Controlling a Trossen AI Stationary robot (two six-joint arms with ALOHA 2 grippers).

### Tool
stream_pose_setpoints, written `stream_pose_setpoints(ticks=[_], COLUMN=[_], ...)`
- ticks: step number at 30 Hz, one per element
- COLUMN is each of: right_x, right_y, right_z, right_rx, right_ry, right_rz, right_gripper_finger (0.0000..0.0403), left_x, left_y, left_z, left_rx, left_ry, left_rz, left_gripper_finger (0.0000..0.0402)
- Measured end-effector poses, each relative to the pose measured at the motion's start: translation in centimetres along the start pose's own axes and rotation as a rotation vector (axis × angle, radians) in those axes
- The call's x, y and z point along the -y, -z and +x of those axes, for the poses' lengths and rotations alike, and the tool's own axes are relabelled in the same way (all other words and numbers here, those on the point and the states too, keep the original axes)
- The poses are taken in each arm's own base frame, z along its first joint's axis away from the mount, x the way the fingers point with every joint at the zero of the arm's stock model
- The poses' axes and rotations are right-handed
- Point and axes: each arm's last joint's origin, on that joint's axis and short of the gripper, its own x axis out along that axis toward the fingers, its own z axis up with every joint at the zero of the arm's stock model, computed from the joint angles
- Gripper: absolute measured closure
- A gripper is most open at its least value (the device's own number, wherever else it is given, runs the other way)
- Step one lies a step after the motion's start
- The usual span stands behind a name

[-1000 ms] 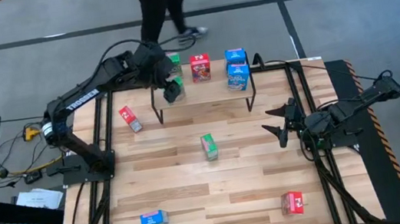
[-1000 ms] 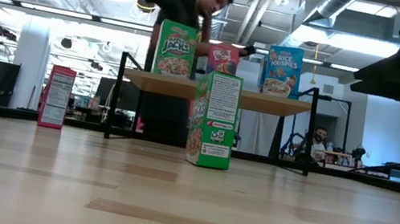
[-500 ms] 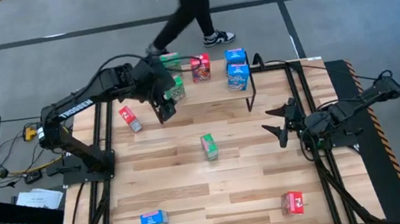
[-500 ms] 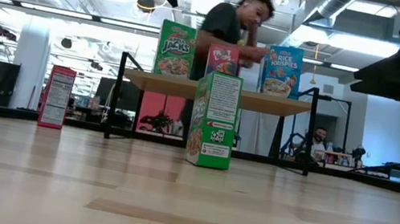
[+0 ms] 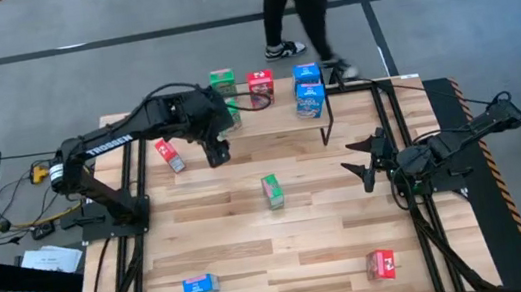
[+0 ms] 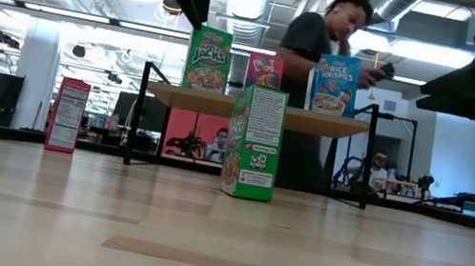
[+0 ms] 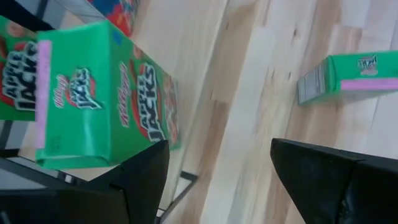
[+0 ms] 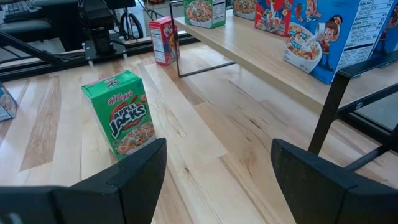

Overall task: Stack cereal on shelf
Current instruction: Adjust the green cereal boxes on the shelf

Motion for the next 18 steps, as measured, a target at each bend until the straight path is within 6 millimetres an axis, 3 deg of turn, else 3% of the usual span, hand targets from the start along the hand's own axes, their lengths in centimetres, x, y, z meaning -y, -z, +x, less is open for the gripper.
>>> stream_pose_setpoints(ticks=[9,18], right_x=[0.0,0.0], right_y=[0.0,0.0], right_z=[0.0,0.0], right_rx=[0.000,0.000], right_ry=[0.000,0.000], right_rz=[0.000,0.000], right_gripper_finger=[0.0090,0.0090], left_x=[-0.2,-1.1], left_y=[0.5,0.3], left_z=[1.5,1.7], left_rx=[-0.011,0.011], left_ry=[-0.094,-0.116], left_rz=[-0.002,-0.005], left_gripper_finger=[0.0132,0.0132])
